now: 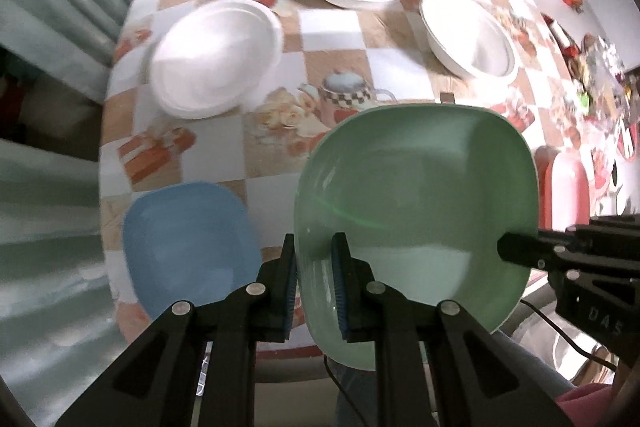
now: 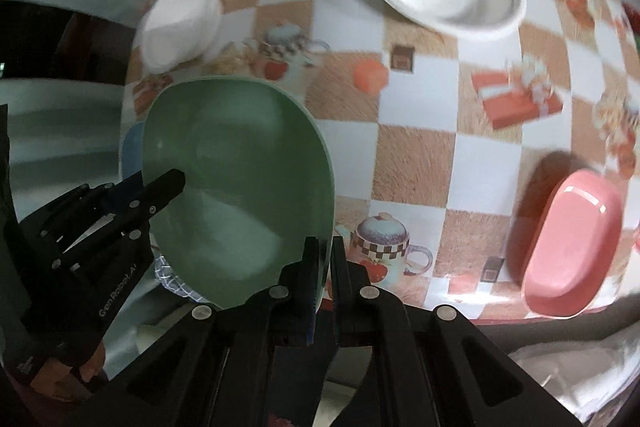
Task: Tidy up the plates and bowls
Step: 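Lift the green plate with the left tool and carry it over the blue plate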
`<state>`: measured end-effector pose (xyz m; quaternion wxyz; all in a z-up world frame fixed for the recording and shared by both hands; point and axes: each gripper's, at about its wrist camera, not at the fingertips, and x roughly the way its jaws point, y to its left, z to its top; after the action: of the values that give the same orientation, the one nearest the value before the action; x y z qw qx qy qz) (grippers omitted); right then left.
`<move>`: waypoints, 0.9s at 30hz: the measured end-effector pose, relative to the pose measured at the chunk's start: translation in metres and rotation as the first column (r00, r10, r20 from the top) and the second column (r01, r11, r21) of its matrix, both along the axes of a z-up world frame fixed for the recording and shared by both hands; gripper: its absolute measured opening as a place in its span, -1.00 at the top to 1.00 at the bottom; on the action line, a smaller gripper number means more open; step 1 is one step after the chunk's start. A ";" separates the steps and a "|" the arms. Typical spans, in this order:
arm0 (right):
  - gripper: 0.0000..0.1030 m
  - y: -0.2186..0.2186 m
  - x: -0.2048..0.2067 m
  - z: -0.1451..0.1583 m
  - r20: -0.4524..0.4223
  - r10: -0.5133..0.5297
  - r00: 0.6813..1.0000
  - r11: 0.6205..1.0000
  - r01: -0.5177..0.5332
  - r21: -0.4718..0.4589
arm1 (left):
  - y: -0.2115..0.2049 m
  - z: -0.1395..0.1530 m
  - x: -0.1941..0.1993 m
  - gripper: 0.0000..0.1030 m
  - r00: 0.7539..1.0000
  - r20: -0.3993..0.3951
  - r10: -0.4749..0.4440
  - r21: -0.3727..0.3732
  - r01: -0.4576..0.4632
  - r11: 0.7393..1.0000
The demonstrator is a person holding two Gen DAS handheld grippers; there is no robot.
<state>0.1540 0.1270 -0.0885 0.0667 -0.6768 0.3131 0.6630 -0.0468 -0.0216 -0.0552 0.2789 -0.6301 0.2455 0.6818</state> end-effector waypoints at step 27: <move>0.83 -0.143 -0.147 0.070 -0.087 0.383 0.920 0.916 -0.366 0.164 | -0.124 0.045 -0.031 0.66 0.950 -0.092 0.299 0.041 -0.296 0.954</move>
<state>0.0071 -0.0160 -0.0184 -0.0311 -0.6776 0.1321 0.7228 -0.0774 -0.1460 -0.0103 0.1692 -0.6223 0.1517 0.7491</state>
